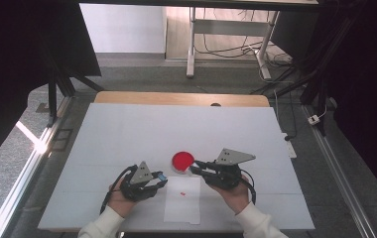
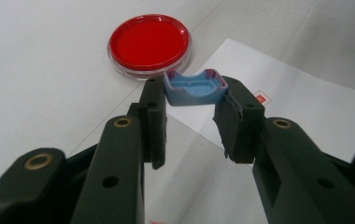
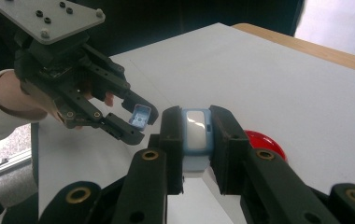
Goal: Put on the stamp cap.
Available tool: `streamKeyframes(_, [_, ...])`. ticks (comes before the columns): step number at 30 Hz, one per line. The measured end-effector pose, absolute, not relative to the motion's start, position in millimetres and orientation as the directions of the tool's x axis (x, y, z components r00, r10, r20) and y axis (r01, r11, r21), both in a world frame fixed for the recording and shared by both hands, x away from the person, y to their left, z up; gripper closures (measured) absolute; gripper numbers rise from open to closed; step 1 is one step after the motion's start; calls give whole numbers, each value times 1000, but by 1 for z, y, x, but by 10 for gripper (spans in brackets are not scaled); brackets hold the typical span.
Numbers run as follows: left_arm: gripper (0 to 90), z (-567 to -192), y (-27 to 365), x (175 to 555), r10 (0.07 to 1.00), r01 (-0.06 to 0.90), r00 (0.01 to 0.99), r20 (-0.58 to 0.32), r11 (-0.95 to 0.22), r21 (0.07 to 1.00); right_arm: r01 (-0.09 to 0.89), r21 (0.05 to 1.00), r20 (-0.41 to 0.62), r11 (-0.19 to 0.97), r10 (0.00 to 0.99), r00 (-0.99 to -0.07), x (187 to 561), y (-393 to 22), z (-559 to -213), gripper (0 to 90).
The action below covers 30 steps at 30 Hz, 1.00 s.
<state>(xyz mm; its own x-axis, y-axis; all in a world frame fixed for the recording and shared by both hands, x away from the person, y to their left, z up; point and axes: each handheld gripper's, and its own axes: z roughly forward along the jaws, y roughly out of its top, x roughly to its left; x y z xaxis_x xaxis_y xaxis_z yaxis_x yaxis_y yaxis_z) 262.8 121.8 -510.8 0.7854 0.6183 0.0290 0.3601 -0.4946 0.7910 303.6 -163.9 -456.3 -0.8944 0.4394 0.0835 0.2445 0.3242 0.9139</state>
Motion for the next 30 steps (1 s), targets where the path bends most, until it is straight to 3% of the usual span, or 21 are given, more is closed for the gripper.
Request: streamKeyframes(30, [642, -516, 84, 271, 570, 327, 821, 40, -526, 785, 247, 916, 89, 317, 439, -894, 303, -162, -456, 752])
